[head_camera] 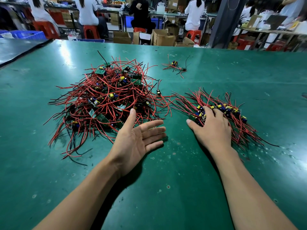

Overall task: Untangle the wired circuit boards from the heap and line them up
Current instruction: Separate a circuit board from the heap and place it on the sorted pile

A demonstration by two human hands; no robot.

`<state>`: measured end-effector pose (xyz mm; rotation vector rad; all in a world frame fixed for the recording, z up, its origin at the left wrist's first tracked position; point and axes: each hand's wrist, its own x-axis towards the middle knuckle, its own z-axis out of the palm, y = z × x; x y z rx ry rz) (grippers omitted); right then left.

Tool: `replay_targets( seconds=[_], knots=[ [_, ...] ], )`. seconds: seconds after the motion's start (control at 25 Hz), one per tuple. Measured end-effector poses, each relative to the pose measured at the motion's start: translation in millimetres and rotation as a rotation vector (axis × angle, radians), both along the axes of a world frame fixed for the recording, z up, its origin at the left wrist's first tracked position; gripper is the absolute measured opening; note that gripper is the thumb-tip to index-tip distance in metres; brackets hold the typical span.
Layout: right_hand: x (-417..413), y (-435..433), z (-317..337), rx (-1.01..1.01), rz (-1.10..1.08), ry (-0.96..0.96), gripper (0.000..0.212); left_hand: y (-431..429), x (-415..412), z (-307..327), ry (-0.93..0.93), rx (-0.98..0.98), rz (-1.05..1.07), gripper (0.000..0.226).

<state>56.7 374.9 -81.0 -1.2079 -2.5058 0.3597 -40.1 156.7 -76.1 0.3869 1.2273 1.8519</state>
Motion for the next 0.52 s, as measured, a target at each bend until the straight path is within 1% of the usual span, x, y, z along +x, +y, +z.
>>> replay_targets(
  seconds=[0.12,0.24,0.44,0.52],
  knots=[
    [0.6,2.3,-0.3,0.049,-0.022,0.047,0.061,-0.2,0.5,0.7,-0.006,0.004,0.002,0.088],
    [0.9,2.1,0.5,0.063,-0.068,0.097,0.058,-0.4,1.2,1.6,-0.019,0.009,0.001,0.088],
    [1.9,4.4,1.1,0.078,-0.132,0.107,0.057,-0.1,0.9,1.5,-0.038,0.020,-0.008,0.089],
    [2.0,4.1,0.6,0.059,-0.134,0.095,0.063,-0.1,1.1,0.8,-0.042,0.023,-0.013,0.089]
  ],
)
